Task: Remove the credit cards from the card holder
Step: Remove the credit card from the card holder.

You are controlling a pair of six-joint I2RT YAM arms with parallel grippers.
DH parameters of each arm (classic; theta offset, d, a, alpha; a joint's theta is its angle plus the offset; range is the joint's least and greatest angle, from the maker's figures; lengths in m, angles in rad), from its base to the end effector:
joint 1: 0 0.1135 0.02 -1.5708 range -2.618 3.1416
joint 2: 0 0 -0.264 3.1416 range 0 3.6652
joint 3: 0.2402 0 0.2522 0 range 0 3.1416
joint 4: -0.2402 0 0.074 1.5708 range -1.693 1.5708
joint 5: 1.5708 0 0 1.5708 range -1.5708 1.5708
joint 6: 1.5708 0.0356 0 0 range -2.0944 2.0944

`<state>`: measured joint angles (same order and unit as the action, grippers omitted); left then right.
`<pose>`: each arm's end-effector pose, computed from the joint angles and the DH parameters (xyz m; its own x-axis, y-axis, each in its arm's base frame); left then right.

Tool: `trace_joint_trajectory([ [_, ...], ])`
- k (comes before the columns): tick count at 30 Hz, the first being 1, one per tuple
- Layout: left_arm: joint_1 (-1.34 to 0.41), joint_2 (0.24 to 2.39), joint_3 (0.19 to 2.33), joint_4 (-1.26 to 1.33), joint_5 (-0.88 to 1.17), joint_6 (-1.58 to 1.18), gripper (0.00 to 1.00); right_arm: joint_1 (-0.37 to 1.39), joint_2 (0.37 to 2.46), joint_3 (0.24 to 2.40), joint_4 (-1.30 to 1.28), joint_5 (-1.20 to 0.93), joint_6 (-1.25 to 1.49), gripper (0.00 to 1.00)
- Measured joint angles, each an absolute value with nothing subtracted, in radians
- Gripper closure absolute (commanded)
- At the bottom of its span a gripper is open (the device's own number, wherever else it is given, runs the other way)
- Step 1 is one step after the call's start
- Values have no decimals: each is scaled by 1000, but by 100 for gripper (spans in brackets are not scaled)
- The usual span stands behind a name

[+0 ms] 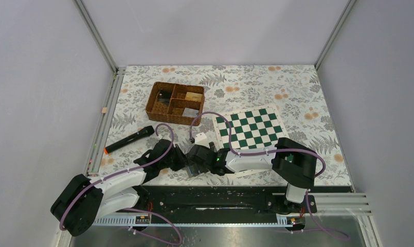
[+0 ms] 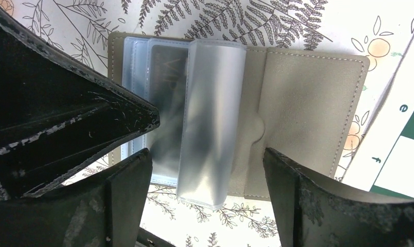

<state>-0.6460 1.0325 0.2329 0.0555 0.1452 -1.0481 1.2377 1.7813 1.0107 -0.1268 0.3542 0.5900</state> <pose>0.1396 -0.1117 0.1323 -0.8598 -0.4255 -0.2824 -0.1288 0.7157 -0.6864 0.1293 0.3359 0.1601 -0.6662 -0.3295 -0.6691 -0.5355 0.8357 0.1217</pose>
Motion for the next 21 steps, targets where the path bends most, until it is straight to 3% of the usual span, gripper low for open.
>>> trace_joint_trajectory([
  [5,-646,1016,233,35,140,-1048,100,1238,1781,1011,-124,358,589,26],
  [14,-646,895,233,-112,82,-1036,100,1238,1782,1011,-122,357,596,28],
  [21,-646,925,233,-108,74,-1024,100,1238,1782,1011,-122,356,598,29],
])
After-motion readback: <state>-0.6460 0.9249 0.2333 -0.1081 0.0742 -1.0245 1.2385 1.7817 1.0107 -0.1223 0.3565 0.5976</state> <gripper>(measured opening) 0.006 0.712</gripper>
